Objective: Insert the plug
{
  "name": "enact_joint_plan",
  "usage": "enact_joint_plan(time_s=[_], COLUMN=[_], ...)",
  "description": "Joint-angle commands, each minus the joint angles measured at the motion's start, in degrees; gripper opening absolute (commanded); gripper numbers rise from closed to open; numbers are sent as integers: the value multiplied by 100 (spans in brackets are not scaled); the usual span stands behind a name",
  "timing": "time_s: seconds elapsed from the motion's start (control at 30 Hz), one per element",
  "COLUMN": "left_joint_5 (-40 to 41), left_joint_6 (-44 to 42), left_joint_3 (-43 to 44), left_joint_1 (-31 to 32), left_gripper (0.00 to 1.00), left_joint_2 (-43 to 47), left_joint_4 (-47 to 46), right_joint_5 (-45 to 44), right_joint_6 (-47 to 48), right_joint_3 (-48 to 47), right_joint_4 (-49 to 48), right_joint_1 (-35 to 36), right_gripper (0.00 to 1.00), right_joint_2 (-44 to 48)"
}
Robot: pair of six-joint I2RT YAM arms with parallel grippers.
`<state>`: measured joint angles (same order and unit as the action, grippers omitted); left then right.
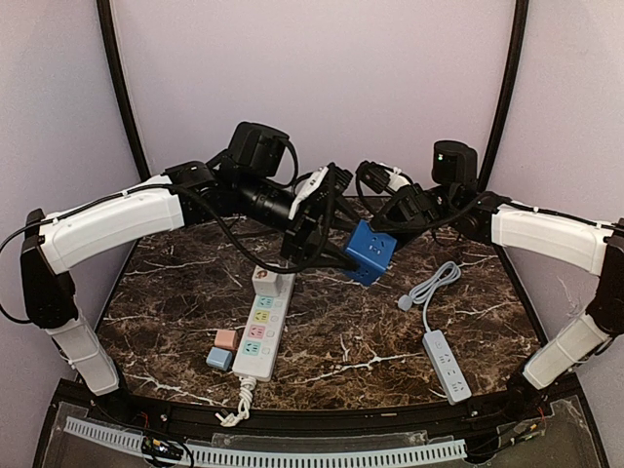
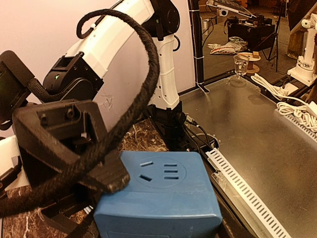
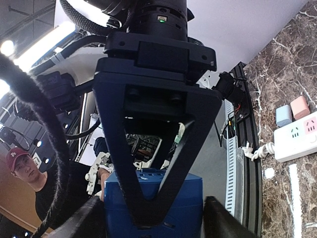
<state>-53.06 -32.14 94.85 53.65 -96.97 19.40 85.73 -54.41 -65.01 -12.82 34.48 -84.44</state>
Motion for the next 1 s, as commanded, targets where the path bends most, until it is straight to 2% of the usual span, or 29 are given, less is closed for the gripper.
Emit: enact_joint_plan(time_s=[0.0, 0.13, 0.33, 0.4, 0.57, 0.73, 0.83, 0.97], left_joint_5=[-18, 84, 385, 471, 833, 1558, 2070, 2584], left_joint_6=[212, 314, 783, 1010, 1700, 2502, 2942, 3515], left_joint_3=[59, -124, -442, -518, -619, -647, -608, -659], left_joint_1=[28, 31, 33, 38, 44, 78, 78, 90], left_gripper=[2, 1, 1, 1, 1, 1, 1, 1], left_joint_2=[124, 287, 564, 632, 777, 880, 917, 1019], left_joint_4=[134, 67, -240, -328, -397, -395, -265, -191], right_joint_5=[208, -64, -340, -714, -2576, -4693, -5963, -6602], right_joint_6=[52, 30, 147, 441, 2156, 2532, 2593, 2343], right_joint_3=[-150, -56, 9, -60, -826, -972, -884, -436], right_joint_4=[-235, -206, 11, 658, 3169, 4124, 4373, 4286], right_joint_1=[-89, -225, -332, -438, -592, -608, -614, -627], right_gripper=[78, 98, 99, 99, 99, 99, 99, 99], right_joint_2=[72, 157, 329, 398, 521, 863, 1243, 1877])
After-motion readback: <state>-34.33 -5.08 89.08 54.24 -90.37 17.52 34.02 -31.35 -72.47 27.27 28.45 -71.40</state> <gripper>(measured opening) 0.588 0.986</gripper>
